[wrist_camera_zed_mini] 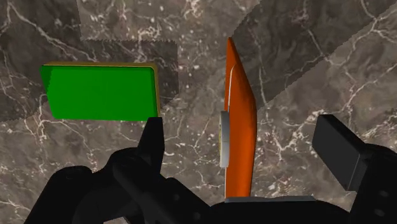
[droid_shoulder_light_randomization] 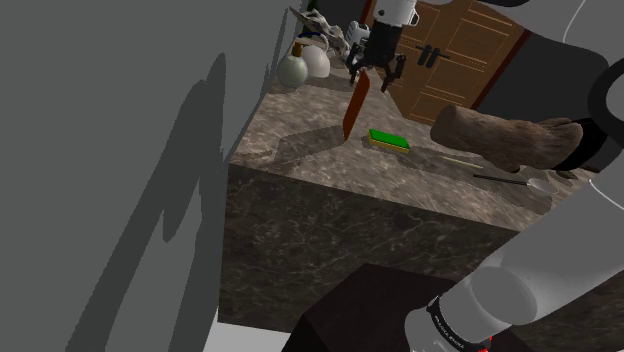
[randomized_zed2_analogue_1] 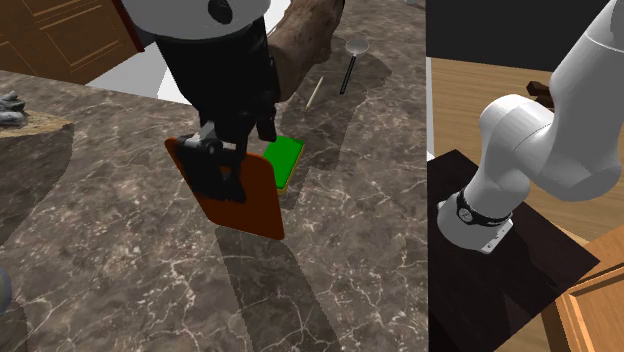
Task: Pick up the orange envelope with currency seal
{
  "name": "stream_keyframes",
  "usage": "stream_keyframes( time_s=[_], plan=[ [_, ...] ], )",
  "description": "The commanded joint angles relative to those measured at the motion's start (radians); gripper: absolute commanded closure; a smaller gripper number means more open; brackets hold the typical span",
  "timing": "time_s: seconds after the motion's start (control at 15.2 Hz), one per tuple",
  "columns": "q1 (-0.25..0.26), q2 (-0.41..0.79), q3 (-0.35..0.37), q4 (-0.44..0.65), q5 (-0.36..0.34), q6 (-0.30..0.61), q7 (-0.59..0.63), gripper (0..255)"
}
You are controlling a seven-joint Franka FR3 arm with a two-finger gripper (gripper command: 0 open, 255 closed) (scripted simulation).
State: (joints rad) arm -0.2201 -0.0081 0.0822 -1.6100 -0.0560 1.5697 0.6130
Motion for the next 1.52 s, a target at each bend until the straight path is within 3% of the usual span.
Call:
stream_keyframes(
  time_s=[0.0, 0.07, 0.13, 0.73, 1.45],
  plan=[
    [0.000, -0.006, 0.000, -0.031, 0.000, 0.025, 0.002, 0],
    [0.000, -0.006, 0.000, -0.031, 0.000, 0.026, 0.002, 0],
    [0.000, -0.005, 0.000, -0.030, 0.000, 0.025, 0.002, 255],
    [0.000, -0.006, 0.000, -0.031, 0.000, 0.025, 0.002, 255],
    [0.003, 0.042, 0.003, 0.179, -0.004, -0.137, -0.003, 255]
  ],
)
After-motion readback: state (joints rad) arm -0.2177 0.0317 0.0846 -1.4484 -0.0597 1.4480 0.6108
